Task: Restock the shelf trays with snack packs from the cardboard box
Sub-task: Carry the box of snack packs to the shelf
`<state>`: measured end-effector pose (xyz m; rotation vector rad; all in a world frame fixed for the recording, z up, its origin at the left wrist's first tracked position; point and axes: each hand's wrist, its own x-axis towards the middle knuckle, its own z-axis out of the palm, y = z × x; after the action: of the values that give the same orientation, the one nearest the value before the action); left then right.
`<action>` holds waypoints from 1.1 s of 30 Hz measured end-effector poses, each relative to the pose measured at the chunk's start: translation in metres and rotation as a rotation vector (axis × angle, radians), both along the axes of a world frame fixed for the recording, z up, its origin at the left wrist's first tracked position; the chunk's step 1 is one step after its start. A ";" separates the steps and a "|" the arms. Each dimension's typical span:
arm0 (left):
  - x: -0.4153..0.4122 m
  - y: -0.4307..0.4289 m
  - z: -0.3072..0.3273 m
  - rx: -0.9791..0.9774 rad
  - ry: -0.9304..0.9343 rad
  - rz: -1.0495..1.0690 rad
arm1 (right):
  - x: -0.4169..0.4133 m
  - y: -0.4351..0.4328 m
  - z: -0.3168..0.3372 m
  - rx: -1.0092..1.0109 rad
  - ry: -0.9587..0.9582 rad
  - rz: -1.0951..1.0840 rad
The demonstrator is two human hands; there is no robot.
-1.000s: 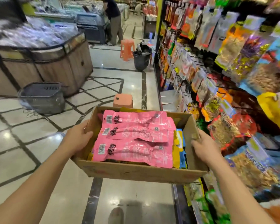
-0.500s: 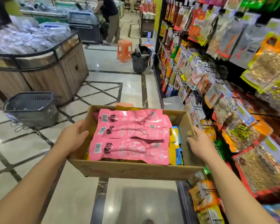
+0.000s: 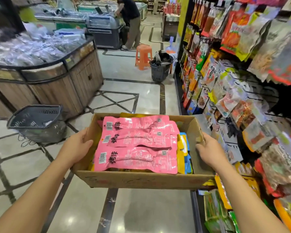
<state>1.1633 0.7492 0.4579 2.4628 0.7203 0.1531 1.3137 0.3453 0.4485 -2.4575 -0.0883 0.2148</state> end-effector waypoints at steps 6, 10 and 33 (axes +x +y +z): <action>0.091 0.030 0.001 0.024 0.025 0.038 | 0.096 0.031 0.008 0.008 -0.002 0.011; 0.154 0.055 0.002 0.029 0.018 0.035 | 0.154 0.058 0.004 0.032 -0.008 0.003; 0.512 0.199 -0.002 0.005 0.058 -0.087 | 0.478 0.187 -0.001 0.051 -0.019 -0.058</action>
<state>1.6756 0.9484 0.4556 2.5071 0.6365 0.0511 1.7917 0.5326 0.4476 -2.4079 -0.0302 0.1614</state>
